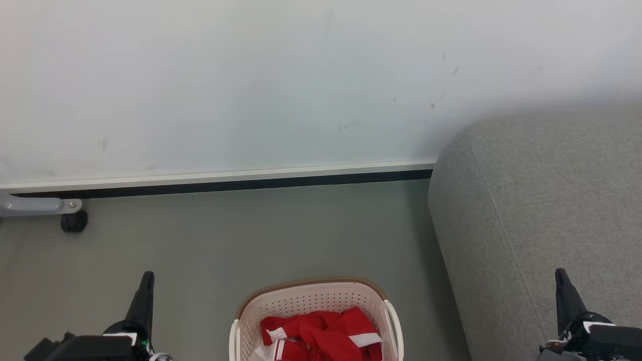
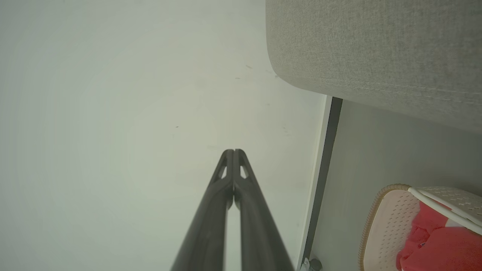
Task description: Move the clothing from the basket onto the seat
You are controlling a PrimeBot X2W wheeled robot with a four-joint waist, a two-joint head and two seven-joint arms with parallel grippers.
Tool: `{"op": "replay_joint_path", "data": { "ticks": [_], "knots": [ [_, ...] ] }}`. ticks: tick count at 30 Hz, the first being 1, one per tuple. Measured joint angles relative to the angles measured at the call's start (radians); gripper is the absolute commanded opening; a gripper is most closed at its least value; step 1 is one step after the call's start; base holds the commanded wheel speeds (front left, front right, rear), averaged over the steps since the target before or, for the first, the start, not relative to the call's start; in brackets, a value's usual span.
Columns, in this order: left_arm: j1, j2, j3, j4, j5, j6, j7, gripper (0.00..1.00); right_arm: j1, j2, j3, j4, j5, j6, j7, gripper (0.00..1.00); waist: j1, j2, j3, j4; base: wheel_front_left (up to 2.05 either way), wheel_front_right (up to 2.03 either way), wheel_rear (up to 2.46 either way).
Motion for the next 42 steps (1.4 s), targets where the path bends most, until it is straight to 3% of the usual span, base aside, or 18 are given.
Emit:
{"op": "replay_joint_path", "data": {
  "ticks": [42],
  "knots": [
    [0.000,0.000,0.000,0.000,0.000,0.000,0.000,0.00,0.000,0.000,0.000,0.000,0.000,0.000,0.000,0.00,0.0000,0.0000,0.000,0.000,0.00,0.00,0.00]
  ]
}}
